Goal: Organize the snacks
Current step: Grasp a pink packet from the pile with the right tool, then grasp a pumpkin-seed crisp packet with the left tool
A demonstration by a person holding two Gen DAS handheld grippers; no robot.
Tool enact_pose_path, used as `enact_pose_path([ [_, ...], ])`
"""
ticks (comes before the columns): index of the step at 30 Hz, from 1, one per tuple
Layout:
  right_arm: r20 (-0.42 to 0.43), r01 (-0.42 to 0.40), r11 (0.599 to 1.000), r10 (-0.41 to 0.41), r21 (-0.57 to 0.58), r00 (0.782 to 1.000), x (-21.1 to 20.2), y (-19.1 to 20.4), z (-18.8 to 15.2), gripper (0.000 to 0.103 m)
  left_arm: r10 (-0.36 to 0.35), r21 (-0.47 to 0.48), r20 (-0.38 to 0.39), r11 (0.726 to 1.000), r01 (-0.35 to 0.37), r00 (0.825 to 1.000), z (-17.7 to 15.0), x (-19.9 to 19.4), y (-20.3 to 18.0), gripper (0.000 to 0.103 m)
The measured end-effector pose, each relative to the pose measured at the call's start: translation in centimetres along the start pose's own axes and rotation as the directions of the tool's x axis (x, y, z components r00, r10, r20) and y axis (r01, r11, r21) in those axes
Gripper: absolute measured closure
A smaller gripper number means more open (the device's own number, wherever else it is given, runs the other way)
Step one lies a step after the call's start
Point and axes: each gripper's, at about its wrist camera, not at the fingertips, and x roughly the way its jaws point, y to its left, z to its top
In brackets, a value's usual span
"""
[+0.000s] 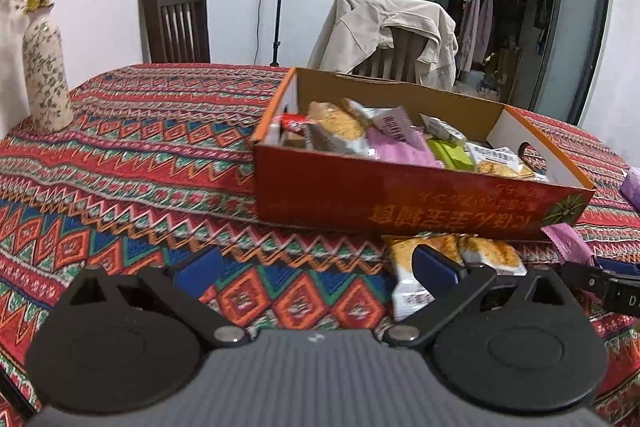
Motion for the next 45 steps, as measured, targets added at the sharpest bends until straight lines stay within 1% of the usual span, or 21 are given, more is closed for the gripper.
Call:
enact_pose_path([
  [4, 0.042, 0.007, 1.000, -0.008, 0.019, 0.999, -0.6, -0.3, -0.1, 0.037, 0.006, 0.017, -0.012, 1.000, -0.006, 1.000, 0.6, 0.6, -1.9, 0.000],
  [7, 0.058, 0.036, 0.999, -0.038, 0.031, 0.998, -0.8, -0.6, -0.3, 0.037, 0.024, 0.029, -0.032, 0.999, -0.023, 0.999, 0.8, 1.4, -3.3, 0.000],
  [11, 0.082, 0.045, 0.998, -0.048, 0.037, 0.995, -1.2, -0.8, -0.3, 0.037, 0.032, 0.015, -0.071, 0.999, -0.030, 0.997, 0.9, 2.6, -4.4, 0.000],
  [15, 0.085, 0.042, 0.998, -0.046, 0.044, 0.995, -1.3, -1.0, -0.3, 0.037, 0.046, 0.035, -0.096, 0.998, -0.043, 0.994, 1.0, 3.7, -5.3, 0.000],
  [22, 0.086, 0.034, 0.998, -0.038, 0.048, 0.996, -1.5, -1.1, -0.5, 0.037, 0.046, 0.052, -0.133, 0.998, -0.039, 0.990, 0.8, 5.5, -6.7, 0.000],
  [27, 0.090, 0.026, 0.999, -0.030, 0.046, 0.996, -1.6, -1.0, -0.5, 0.037, 0.065, 0.064, -0.153, 0.996, -0.055, 0.986, 0.4, 6.3, -7.0, 0.001],
  [28, 0.089, 0.024, 0.999, -0.028, 0.046, 0.996, -1.6, -1.0, -0.5, 0.037, 0.070, 0.057, -0.155, 0.996, -0.062, 0.985, 0.3, 6.4, -6.8, 0.002],
  [31, 0.081, 0.023, 0.999, -0.026, 0.049, 0.996, -1.4, -1.1, -0.5, 0.037, 0.081, 0.056, -0.142, 0.996, -0.074, 0.987, 0.1, 6.4, -6.7, 0.012],
  [32, 0.079, 0.023, 0.998, -0.027, 0.050, 0.996, -1.4, -1.1, -0.5, 0.037, 0.078, 0.055, -0.137, 0.996, -0.071, 0.988, 0.1, 6.3, -6.7, 0.019],
  [33, 0.078, 0.024, 0.998, -0.028, 0.052, 0.997, -1.3, -1.1, -0.5, 0.037, 0.078, 0.057, -0.131, 0.996, -0.071, 0.988, 0.0, 6.1, -6.7, 0.031],
  [34, 0.077, 0.024, 0.998, -0.028, 0.052, 0.997, -1.3, -1.1, -0.5, 0.037, 0.073, 0.061, -0.124, 0.996, -0.066, 0.990, 0.1, 5.9, -6.8, 0.039],
  [35, 0.077, 0.025, 0.998, -0.029, 0.052, 0.997, -1.2, -1.1, -0.5, 0.037, 0.066, 0.064, -0.121, 0.996, -0.059, 0.990, 0.1, 5.8, -6.8, 0.049],
  [39, 0.076, 0.024, 0.998, -0.028, 0.051, 0.997, -1.2, -1.1, -0.5, 0.037, 0.050, 0.070, -0.119, 0.997, -0.042, 0.992, 0.1, 5.4, -6.8, 0.053],
  [45, 0.091, 0.007, 0.999, -0.012, 0.053, 0.996, -1.3, -1.2, -0.5, 0.037, 0.035, 0.051, -0.097, 0.998, -0.031, 0.995, 0.2, 4.3, -6.6, 0.054],
])
